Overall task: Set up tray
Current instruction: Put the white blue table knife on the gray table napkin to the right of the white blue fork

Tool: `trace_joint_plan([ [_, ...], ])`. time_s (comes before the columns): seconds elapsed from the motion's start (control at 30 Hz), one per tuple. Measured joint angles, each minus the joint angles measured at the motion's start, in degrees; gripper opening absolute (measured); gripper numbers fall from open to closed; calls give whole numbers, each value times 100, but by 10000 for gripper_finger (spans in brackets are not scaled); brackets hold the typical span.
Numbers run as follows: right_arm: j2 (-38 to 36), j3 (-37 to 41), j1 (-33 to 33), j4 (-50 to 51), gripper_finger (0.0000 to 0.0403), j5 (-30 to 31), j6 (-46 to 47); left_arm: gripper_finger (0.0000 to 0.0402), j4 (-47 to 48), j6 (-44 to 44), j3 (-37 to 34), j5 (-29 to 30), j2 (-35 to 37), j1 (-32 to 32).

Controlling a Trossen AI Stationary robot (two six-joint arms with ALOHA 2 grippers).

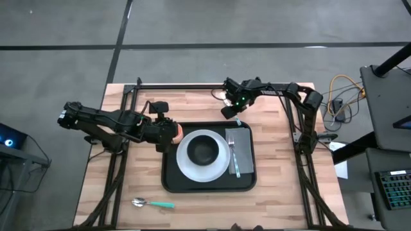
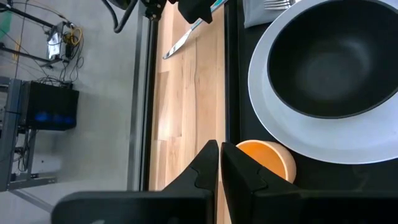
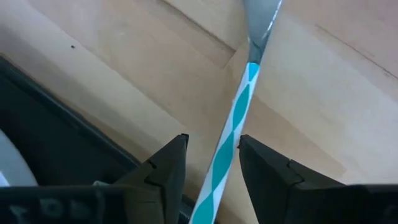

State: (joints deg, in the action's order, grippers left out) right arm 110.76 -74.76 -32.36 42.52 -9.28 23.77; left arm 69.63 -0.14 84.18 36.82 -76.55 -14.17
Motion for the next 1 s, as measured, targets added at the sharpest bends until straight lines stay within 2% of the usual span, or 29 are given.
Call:
trace_joint_plan([
  [0.4, 0, 34, 72, 50, 126, 4, 147, 0, 0, -2, 0, -1, 2, -2],
  [0.5, 0, 83, 72, 47, 99, 4, 169, 0, 0, -2, 0, 0, 2, -2],
  [0.67, 0, 114, 81, 45, 25, 2, 212, 0, 0, -2, 0, 0, 4, -2],
  [0.83, -56, 111, 113, 35, 24, -297, 539, 0, 0, -1, 0, -2, 4, -2],
  [1.0, -747, 107, 236, 36, 23, -431, 973, 0, 1, -2, 0, 0, 4, -2],
])
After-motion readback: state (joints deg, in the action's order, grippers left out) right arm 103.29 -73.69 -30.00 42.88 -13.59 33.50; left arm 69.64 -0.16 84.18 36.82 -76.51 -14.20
